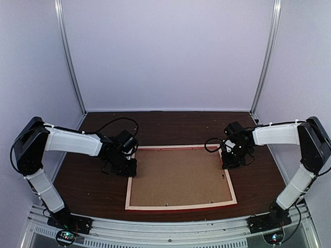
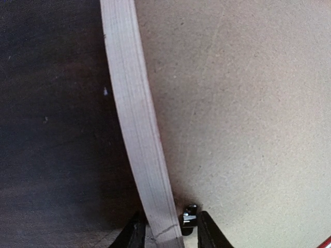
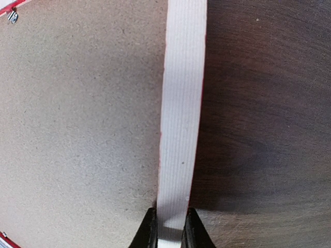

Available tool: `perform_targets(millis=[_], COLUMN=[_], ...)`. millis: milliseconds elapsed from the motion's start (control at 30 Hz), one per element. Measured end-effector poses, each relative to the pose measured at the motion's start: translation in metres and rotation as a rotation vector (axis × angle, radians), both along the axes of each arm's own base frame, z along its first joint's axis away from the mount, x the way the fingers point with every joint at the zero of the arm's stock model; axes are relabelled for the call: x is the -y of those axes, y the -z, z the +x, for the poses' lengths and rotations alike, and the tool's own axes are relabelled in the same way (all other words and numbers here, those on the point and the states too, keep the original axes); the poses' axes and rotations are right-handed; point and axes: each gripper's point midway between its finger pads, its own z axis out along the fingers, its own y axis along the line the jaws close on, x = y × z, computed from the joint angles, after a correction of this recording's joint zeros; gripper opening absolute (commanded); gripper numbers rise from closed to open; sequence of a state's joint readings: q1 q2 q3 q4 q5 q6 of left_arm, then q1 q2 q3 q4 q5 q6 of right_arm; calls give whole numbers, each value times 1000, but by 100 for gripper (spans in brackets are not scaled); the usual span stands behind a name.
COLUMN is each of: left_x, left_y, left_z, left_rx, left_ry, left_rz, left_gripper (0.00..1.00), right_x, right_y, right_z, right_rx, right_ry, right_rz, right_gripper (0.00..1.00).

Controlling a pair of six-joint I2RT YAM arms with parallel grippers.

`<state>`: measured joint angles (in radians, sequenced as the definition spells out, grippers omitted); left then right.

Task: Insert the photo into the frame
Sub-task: Press the fastener onto the backboard.

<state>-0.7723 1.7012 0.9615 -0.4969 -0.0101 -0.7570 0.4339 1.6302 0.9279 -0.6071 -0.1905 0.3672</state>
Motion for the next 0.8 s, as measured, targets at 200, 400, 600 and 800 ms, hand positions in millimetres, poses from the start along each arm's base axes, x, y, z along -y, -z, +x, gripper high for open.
perform_targets(millis=[200,400,600,800], left_x=[-1,-4,-13,-15], left_y=[0,0,1,1], left_z=[-2,-3,-8,-10], left_rx=[-11,-30,-60,-79], left_ry=[-2,-7,-16,-20], left_rz=[-11,-19,-24,-44], left_gripper=[48,49,46,45], right_x=[0,0,0,0], right_y=[0,0,0,0], right_z=[0,0,0,0], right_rx=[0,-1,-1,-1], right_ry=[0,0,0,0], right_rz=[0,2,3,3], right_gripper=[2,2,2,1])
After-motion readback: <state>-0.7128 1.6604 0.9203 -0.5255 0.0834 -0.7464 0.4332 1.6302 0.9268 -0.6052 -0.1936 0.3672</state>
